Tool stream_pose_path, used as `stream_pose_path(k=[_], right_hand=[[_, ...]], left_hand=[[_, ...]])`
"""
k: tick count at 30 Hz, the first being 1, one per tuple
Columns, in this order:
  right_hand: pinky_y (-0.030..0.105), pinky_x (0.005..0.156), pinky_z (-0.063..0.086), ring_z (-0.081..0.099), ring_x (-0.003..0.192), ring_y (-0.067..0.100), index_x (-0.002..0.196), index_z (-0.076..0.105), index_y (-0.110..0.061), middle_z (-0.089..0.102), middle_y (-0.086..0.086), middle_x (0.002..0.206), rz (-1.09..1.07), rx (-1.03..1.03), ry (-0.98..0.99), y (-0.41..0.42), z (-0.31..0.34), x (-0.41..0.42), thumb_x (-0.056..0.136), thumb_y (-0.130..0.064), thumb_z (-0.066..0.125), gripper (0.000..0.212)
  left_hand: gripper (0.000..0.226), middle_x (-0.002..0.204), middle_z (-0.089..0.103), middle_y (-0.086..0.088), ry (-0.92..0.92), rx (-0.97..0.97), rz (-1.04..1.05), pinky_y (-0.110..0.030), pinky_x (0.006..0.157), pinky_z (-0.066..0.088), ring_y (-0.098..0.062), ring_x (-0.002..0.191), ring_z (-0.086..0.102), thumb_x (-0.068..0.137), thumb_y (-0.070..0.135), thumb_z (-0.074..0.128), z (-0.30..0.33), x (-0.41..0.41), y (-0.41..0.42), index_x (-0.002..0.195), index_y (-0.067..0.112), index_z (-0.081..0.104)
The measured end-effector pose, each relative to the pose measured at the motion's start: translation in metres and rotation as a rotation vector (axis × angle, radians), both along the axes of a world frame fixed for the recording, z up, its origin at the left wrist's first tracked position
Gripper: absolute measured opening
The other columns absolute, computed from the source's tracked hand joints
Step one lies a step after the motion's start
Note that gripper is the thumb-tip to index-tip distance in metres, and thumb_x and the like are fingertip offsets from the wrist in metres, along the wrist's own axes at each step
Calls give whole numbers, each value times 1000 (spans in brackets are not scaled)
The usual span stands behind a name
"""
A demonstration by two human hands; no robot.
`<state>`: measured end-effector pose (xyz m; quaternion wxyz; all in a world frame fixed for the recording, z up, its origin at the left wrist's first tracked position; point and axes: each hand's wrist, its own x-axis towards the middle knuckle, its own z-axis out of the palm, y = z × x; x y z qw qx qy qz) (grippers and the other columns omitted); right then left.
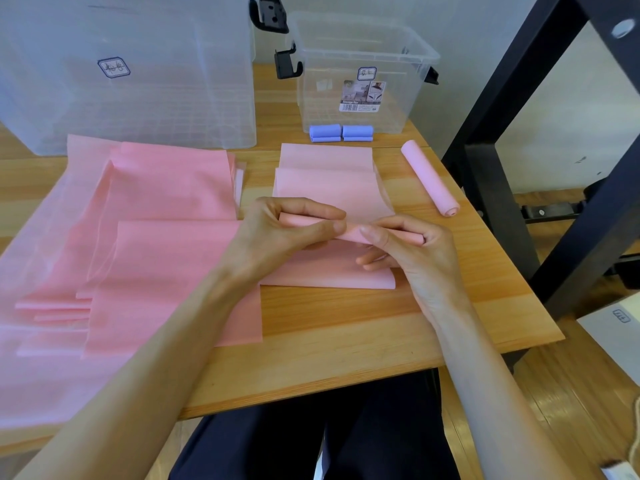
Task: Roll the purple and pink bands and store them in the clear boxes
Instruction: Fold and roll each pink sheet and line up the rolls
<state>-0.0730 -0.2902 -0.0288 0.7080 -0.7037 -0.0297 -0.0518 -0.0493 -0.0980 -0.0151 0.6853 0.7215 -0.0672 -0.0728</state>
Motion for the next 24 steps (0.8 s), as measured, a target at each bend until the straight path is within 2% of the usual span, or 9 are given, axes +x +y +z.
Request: stream_pose_path(k=[2,7,13,16,20,24], right_hand=[[30,57,59,72,61,27,90,74,-3,75,9,76,-4,-8,10,0,0,0,79,-20,77,20],[30,60,61,73,66,26,97,73,-4,76,8,83,26,16,7,0,1,-1,75,-15,78,25],[30,56,59,72,61,28,93,74,-5,74,13,75,-5,-7,21,0,1,-1,80,-21,75,22],[31,57,60,72,62,28,93,74,-6,75,13,76,7,-4,30,1,2,-1,78,-23,76,23],[30,59,61,73,65,26,97,74,-6,76,8,82,29,11,13,1,2,-1,75,-15,78,25],[30,57,60,72,61,26,91,75,-6,75,9,78,1,-11,17,1,1,-1,79,-20,76,18]], left_hand=[[13,82,77,3,-15,3,-8,-16,72,55,-5,75,70,74,17,80,0,0,0,86,19,78],[20,87,77,-9,18,-4,60,-25,76,59,-13,74,68,70,29,80,-1,1,1,86,17,79],[12,81,76,4,52,8,24,-13,69,52,-4,73,68,76,18,80,-1,1,0,88,20,78],[11,82,77,0,44,14,38,-16,70,54,-6,72,67,76,21,80,-1,2,1,87,17,79],[15,83,77,-5,54,8,51,-17,70,56,-9,70,67,78,23,79,-2,2,1,88,12,79],[17,84,77,-2,33,3,13,-17,74,56,-8,74,68,73,24,80,-1,1,1,89,18,79]])
